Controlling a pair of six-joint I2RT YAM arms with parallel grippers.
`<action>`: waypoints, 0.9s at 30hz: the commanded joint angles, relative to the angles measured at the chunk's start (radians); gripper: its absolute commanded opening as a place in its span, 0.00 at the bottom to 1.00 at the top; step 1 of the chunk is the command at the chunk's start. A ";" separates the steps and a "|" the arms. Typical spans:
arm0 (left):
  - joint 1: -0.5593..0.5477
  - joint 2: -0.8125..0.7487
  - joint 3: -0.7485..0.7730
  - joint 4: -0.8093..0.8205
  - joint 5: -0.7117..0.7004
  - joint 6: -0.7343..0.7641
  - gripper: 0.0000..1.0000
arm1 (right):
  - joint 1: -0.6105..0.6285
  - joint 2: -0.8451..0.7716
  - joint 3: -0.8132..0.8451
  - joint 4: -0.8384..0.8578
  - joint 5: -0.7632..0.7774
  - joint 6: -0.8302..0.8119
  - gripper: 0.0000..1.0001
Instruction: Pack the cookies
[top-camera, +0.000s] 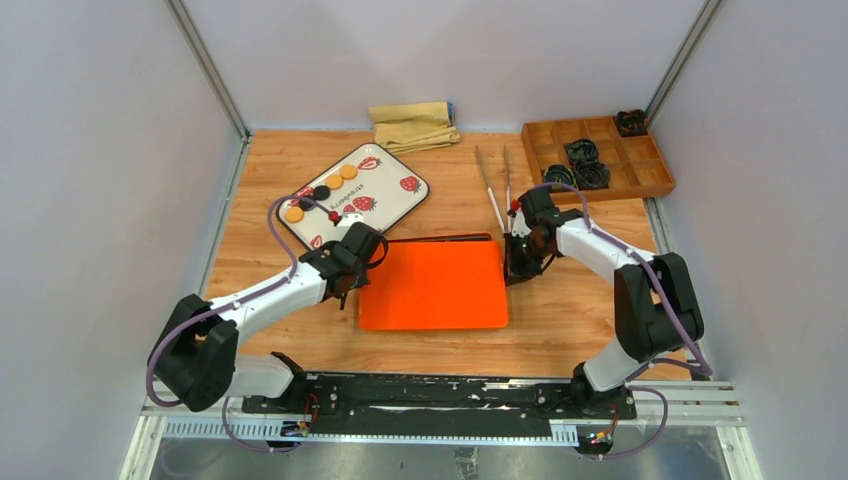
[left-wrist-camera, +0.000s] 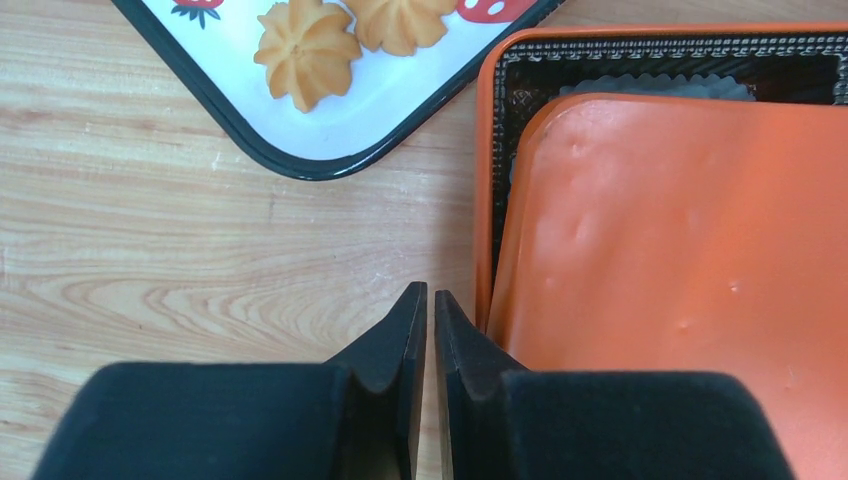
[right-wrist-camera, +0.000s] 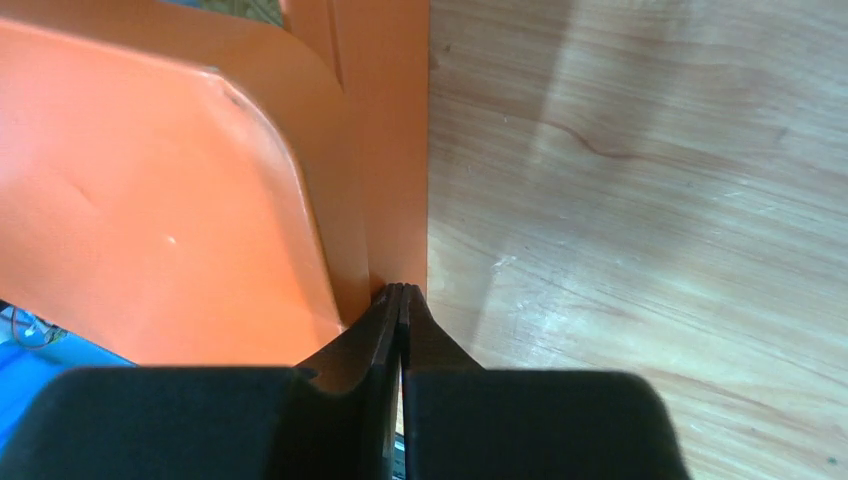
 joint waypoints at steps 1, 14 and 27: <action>-0.020 0.009 0.034 0.095 0.043 -0.027 0.13 | 0.045 -0.049 0.050 -0.049 0.044 0.062 0.09; -0.020 -0.240 0.080 -0.176 -0.194 -0.040 0.15 | -0.120 -0.332 -0.137 -0.005 0.114 0.142 0.31; -0.020 -0.277 -0.131 0.161 0.144 -0.008 0.18 | -0.151 -0.460 -0.390 0.296 -0.292 0.279 0.38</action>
